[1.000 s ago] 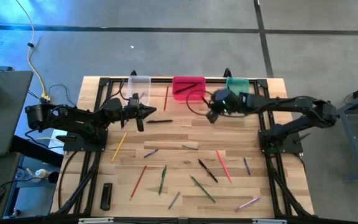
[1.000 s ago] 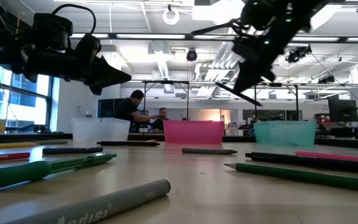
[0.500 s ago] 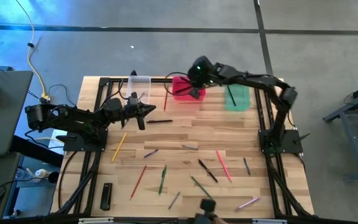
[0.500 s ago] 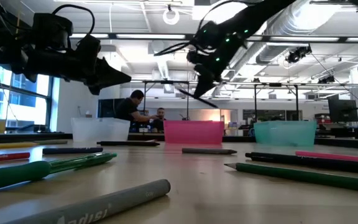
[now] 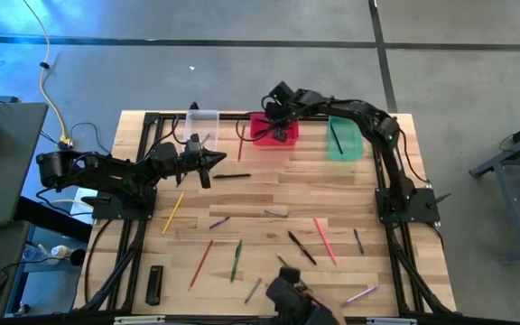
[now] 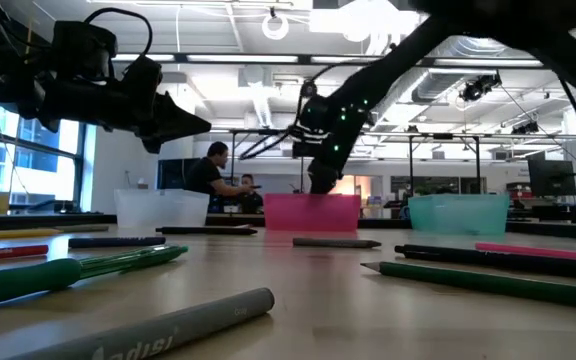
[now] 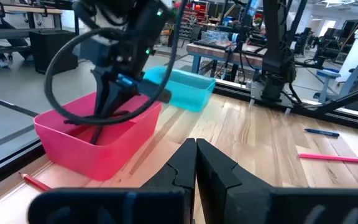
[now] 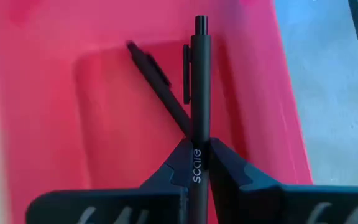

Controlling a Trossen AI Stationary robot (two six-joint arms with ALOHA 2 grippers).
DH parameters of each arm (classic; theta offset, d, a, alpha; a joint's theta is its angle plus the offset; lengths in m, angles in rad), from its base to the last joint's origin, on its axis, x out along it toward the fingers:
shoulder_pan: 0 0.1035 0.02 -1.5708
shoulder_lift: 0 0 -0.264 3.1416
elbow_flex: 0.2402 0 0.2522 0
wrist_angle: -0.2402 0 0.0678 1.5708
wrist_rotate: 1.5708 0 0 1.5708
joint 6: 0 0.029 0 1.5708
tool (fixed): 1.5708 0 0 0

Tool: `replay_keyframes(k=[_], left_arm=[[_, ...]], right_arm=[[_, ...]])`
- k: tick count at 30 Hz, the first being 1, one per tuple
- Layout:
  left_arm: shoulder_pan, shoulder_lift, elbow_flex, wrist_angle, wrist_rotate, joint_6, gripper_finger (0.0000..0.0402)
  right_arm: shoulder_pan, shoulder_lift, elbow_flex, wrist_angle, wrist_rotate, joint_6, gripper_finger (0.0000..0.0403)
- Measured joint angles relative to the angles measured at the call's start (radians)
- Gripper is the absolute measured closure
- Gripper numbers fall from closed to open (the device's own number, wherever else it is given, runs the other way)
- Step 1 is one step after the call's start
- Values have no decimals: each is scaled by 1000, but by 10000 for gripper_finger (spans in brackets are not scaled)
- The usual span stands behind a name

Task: Sort crayons/erasers/pens/pencils in bins
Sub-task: Put the black pen into the red bin

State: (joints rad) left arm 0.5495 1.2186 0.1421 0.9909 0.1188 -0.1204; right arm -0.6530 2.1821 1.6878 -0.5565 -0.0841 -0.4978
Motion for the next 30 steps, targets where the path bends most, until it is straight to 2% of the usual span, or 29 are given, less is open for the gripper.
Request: replay_keyframes(k=[11, 24, 27, 30], left_arm=[[0, 0, 0, 0, 0, -8, 401], [0, 0, 0, 0, -35, -8, 401], [0, 0, 0, 0, -37, -8, 401], [0, 0, 0, 0, -37, -8, 401]], right_arm=[[-35, 44, 0, 70, -5, -8, 381], [-34, 42, 0, 62, -4, -8, 301], [-35, 21, 0, 42, 2, -1, 305], [-32, -32, 0, 14, 4, -1, 329]])
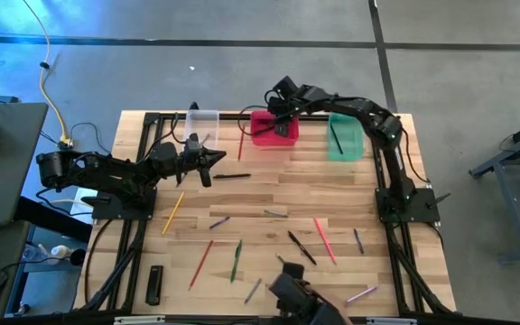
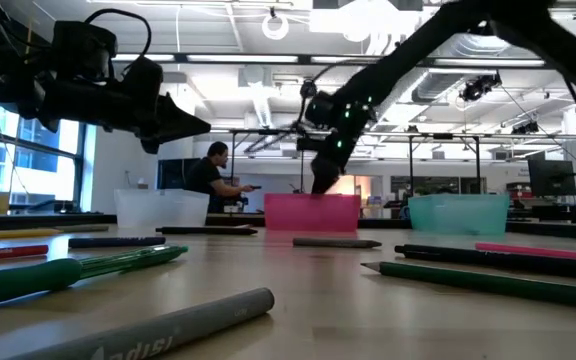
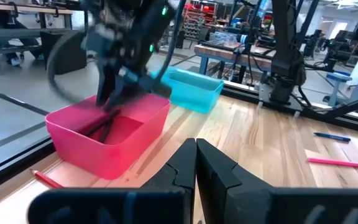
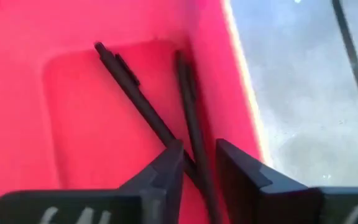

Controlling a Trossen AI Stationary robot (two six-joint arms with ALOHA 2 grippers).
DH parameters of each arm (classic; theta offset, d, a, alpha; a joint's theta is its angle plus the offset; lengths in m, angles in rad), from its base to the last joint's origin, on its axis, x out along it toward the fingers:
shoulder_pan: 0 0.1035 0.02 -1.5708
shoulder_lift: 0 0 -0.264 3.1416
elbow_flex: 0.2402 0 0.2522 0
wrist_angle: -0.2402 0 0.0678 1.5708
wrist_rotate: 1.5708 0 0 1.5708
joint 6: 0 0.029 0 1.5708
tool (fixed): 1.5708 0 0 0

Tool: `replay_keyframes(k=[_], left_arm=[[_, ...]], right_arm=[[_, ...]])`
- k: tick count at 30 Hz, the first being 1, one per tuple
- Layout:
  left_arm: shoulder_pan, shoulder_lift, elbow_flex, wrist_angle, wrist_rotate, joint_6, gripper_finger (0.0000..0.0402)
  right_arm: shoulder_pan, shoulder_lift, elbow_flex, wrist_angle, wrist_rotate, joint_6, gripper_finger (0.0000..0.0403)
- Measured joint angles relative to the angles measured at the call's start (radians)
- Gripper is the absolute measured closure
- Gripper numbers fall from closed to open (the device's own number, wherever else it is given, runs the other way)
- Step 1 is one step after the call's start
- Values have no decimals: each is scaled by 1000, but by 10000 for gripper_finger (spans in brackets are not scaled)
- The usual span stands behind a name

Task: Sort crayons/erasers/pens/pencils in bins
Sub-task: Put the black pen into the red bin, then put the top blue crayon into the transparent bin

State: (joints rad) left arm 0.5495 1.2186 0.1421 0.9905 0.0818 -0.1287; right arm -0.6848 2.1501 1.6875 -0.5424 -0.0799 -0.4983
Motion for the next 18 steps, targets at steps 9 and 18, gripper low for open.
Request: replay_keyframes(k=[9, 18], left_arm=[[26, 0, 0, -31, 0, -25, 401], [32, 0, 0, -69, 0, -18, 401]], right_arm=[[-12, -142, 0, 6, -139, 0, 393], [5, -161, -155, 285, -215, 74, 402]])
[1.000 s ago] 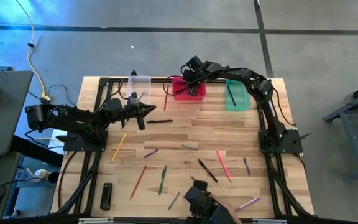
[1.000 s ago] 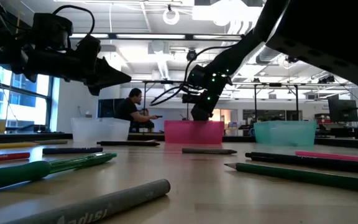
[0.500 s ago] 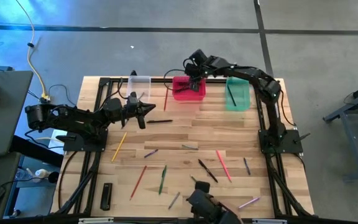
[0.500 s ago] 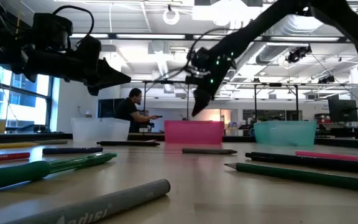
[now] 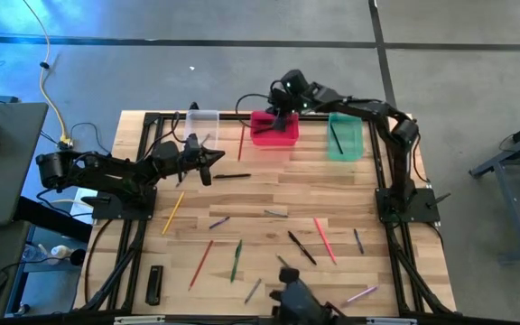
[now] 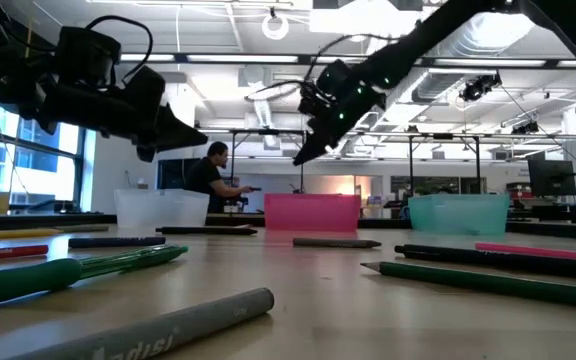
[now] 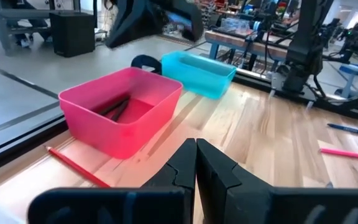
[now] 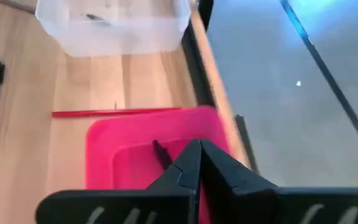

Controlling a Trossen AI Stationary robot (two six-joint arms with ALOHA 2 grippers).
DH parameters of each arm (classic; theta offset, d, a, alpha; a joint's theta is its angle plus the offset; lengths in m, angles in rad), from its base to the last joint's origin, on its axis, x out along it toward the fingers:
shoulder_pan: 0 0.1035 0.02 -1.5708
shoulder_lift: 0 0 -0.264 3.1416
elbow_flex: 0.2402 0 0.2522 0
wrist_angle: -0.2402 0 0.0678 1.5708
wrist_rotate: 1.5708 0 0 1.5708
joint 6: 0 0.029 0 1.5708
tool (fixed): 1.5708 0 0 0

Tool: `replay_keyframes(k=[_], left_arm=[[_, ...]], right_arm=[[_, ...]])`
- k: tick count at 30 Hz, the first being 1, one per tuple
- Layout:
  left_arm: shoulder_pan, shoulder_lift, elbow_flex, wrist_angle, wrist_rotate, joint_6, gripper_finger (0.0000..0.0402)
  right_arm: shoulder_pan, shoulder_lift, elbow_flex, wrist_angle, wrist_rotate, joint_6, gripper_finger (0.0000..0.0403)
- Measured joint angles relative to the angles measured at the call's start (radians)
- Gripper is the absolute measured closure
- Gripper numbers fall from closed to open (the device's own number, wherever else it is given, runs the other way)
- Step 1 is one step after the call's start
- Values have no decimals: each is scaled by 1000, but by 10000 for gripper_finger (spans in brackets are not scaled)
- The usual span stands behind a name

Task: Sort crayons/erasers/pens/pencils in bins
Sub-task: Put the top blue crayon into the transparent bin

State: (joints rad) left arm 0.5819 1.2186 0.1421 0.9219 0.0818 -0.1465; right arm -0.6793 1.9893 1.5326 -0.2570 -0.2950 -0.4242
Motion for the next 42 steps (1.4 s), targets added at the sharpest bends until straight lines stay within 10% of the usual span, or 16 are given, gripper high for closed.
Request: replay_keyframes(k=[8, 17, 32, 42], left_arm=[[0, 0, 0, -40, 23, -10, 401], [-49, -1, 5, -102, 66, -102, 401], [-425, 5, 375, -1136, -175, -262, 401], [-700, 64, 538, -1451, -207, -651, 380]], right_arm=[[59, -130, -403, 562, 155, 186, 403], [151, -395, -732, 750, 243, 268, 403], [231, -617, -1166, 1121, 303, 330, 403], [237, -647, -1174, 1122, 303, 287, 403]])
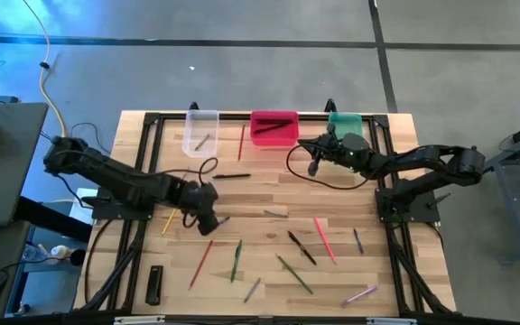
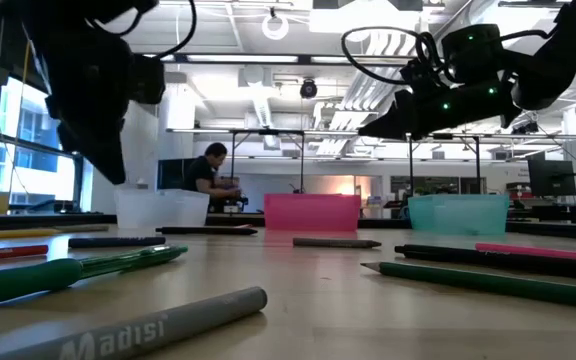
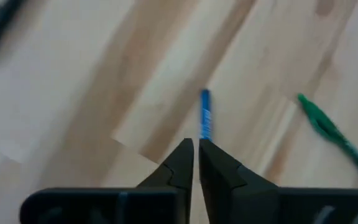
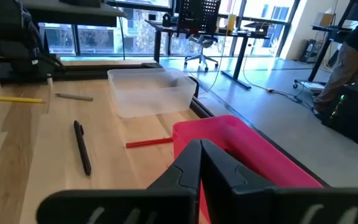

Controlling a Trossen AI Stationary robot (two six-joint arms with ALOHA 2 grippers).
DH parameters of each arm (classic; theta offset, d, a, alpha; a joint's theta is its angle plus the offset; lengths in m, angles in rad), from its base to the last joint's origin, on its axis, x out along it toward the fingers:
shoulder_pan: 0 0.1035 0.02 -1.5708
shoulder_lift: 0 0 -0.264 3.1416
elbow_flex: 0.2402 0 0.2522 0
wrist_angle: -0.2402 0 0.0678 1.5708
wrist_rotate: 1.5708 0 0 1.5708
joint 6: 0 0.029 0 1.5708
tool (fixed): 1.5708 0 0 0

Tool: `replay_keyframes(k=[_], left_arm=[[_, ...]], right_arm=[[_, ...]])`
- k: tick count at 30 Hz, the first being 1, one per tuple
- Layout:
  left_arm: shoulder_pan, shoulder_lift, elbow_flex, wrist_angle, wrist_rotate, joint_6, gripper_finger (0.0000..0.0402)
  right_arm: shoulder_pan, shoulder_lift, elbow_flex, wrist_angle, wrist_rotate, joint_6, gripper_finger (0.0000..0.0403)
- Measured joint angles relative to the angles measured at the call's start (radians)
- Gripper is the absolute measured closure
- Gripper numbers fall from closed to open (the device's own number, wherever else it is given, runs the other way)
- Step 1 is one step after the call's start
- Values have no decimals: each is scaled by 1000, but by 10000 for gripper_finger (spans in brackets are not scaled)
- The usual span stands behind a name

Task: Sort crayons/erasers/pens/pencils in bins
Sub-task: Put the top blue crayon into the transparent bin

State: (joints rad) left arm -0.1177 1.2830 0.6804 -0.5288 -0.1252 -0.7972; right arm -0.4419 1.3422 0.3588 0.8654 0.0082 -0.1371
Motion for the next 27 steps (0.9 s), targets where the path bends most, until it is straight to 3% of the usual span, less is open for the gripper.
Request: replay_keyframes(k=[5, 13, 27], left_arm=[[-81, 111, 69, -29, -9, -126, 345], [-86, 282, 180, -148, -39, -147, 297], [-25, 342, 179, -76, 32, -21, 291]], right_arm=[[0, 0, 0, -4, 0, -2, 403], [0, 0, 0, -6, 0, -3, 403], [0, 0, 0, -6, -12, -3, 403]])
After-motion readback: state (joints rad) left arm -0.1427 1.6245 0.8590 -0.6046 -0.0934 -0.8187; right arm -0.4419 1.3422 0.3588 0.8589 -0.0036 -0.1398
